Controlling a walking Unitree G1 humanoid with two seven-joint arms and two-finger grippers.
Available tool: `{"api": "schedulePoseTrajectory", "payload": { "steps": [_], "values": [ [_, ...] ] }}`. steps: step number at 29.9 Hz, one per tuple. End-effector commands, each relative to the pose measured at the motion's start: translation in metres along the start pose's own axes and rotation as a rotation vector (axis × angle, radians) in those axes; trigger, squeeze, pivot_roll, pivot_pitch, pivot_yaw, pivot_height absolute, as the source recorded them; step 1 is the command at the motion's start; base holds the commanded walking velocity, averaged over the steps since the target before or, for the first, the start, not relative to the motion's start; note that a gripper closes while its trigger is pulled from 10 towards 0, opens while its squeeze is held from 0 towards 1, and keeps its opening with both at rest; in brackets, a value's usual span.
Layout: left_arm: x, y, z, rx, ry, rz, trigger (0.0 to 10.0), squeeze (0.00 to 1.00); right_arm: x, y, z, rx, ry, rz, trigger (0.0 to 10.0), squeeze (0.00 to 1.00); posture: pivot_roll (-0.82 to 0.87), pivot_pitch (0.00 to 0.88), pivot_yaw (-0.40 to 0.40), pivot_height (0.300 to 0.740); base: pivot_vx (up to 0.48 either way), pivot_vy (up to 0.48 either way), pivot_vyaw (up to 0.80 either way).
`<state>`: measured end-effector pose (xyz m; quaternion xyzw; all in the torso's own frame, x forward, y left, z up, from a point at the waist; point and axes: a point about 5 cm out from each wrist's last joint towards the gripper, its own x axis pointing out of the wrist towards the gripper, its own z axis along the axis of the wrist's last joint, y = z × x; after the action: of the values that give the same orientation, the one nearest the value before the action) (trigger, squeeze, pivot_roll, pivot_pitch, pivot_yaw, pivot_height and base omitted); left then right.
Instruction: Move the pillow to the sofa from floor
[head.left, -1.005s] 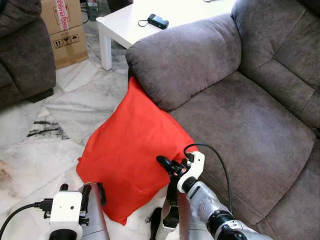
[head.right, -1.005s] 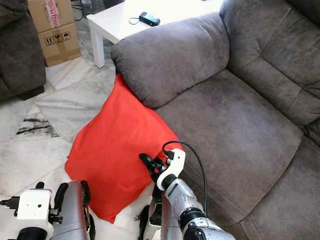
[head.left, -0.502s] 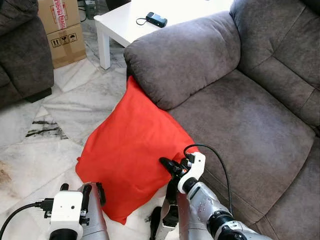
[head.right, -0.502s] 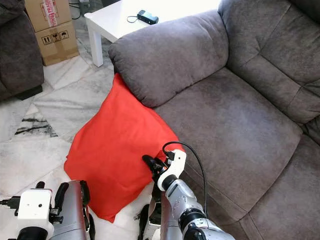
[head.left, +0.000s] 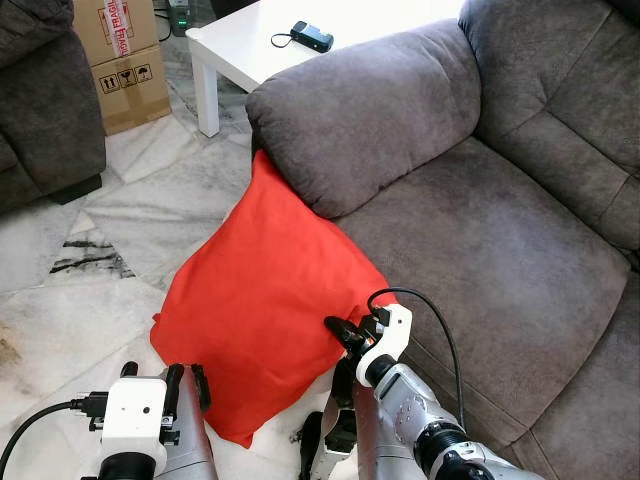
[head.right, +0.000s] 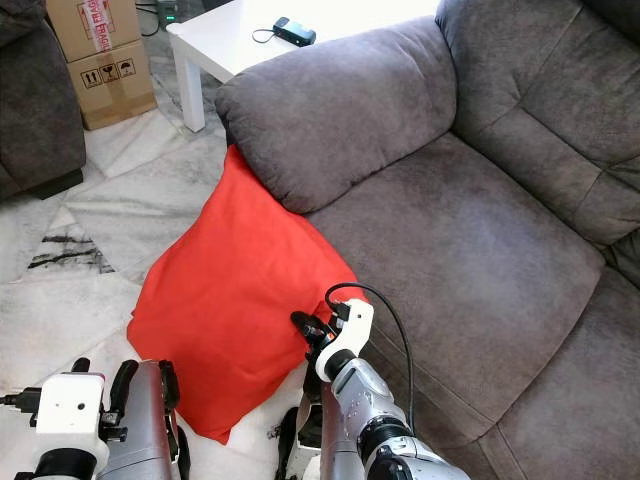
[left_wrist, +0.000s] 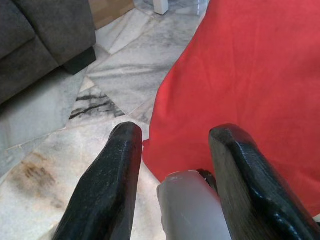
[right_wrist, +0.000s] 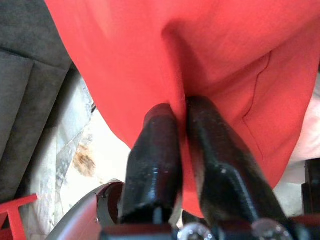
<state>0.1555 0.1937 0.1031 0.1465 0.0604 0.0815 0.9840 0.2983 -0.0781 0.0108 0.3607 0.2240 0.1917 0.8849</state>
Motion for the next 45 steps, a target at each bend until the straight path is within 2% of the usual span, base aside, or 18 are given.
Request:
{"api": "schedulePoseTrajectory", "payload": {
  "steps": [1, 4, 9, 10, 13, 15, 16, 18, 20, 27, 28, 29, 31, 38, 45],
  "values": [
    [-0.001, -0.002, -0.005, 0.004, 0.028, 0.002, 10.0, 0.00, -0.006, -0.008, -0.004, 0.000, 0.012, -0.033, 0.0, 0.00, 0.29, 0.277, -0.261, 0.572, 0.000, 0.000, 0.00],
    [0.001, -0.002, -0.005, 0.004, 0.027, 0.002, 10.0, 0.00, -0.005, -0.008, -0.004, -0.003, 0.012, -0.030, 0.0, 0.00, 0.29, 0.274, -0.261, 0.572, 0.000, 0.000, 0.00],
    [0.011, 0.001, -0.008, -0.002, 0.018, 0.015, 10.0, 0.00, -0.005, -0.005, -0.002, -0.044, 0.013, 0.015, 0.0, 0.00, 0.30, 0.219, -0.265, 0.572, 0.000, 0.000, 0.00],
    [0.014, 0.002, -0.007, -0.008, 0.012, 0.024, 10.0, 0.00, -0.005, -0.004, -0.001, -0.073, 0.020, 0.030, 10.0, 0.00, 0.30, 0.213, -0.266, 0.572, 0.000, 0.000, 0.00],
    [0.021, 0.005, -0.005, -0.013, -0.006, 0.041, 10.0, 0.00, -0.005, -0.004, 0.004, -0.118, 0.017, 0.052, 10.0, 0.00, 0.30, 0.163, -0.270, 0.572, 0.000, 0.000, 0.00],
    [0.023, 0.006, -0.004, -0.015, -0.011, 0.045, 10.0, 0.00, -0.005, -0.004, 0.006, -0.130, 0.014, 0.058, 10.0, 0.00, 0.30, 0.163, -0.270, 0.572, 0.000, 0.000, 0.00],
    [0.032, 0.006, -0.002, -0.017, -0.031, 0.051, 10.0, 0.00, -0.007, -0.005, 0.017, -0.157, -0.012, 0.088, 10.0, 0.00, 0.30, 0.117, -0.275, 0.572, 0.000, 0.000, 0.00],
    [0.032, 0.006, -0.002, -0.017, -0.031, 0.051, 10.0, 0.00, -0.007, -0.005, 0.017, -0.157, -0.012, 0.088, 10.0, 0.00, 0.30, 0.117, -0.275, 0.572, 0.000, 0.000, 0.00],
    [0.042, 0.005, 0.001, -0.026, -0.057, 0.057, 10.0, 0.00, -0.007, -0.003, 0.030, -0.178, -0.050, 0.125, 10.0, 0.00, 0.30, 0.071, -0.277, 0.572, 0.000, 0.000, 0.00],
    [0.052, 0.002, 0.009, -0.038, -0.091, 0.056, 10.0, 0.00, -0.006, 0.002, 0.042, -0.204, -0.094, 0.161, 10.0, 0.00, 0.30, 0.038, -0.276, 0.572, 0.000, 0.000, 0.00],
    [0.057, 0.000, 0.011, -0.041, -0.104, 0.052, 10.0, 0.00, -0.005, 0.005, 0.047, -0.210, -0.119, 0.167, 10.0, 0.00, 0.29, 0.010, -0.272, 0.572, 0.000, 0.000, 0.00],
    [0.057, 0.000, 0.011, -0.041, -0.104, 0.052, 10.0, 0.00, -0.005, 0.005, 0.047, -0.210, -0.119, 0.167, 10.0, 0.00, 0.29, 0.010, -0.272, 0.572, 0.000, 0.000, 0.00],
    [0.072, -0.003, 0.018, -0.044, -0.143, 0.035, 10.0, 0.00, -0.006, 0.010, 0.065, -0.249, -0.195, 0.177, 10.0, 0.00, 0.29, 0.000, -0.260, 0.572, 0.000, 0.000, 0.00],
    [0.082, -0.004, 0.022, -0.048, -0.173, 0.028, 10.0, 0.00, -0.014, 0.009, 0.073, -0.293, -0.223, 0.180, 10.0, 0.00, 0.28, 0.000, -0.255, 0.572, 0.000, 0.000, 0.00],
    [0.091, -0.013, 0.027, -0.055, -0.199, -0.008, 10.0, 0.00, -0.028, 0.006, 0.078, -0.321, -0.273, 0.160, 10.0, 0.00, 0.25, 0.000, -0.225, 0.572, 0.000, 0.000, 0.00]
  ]
}}
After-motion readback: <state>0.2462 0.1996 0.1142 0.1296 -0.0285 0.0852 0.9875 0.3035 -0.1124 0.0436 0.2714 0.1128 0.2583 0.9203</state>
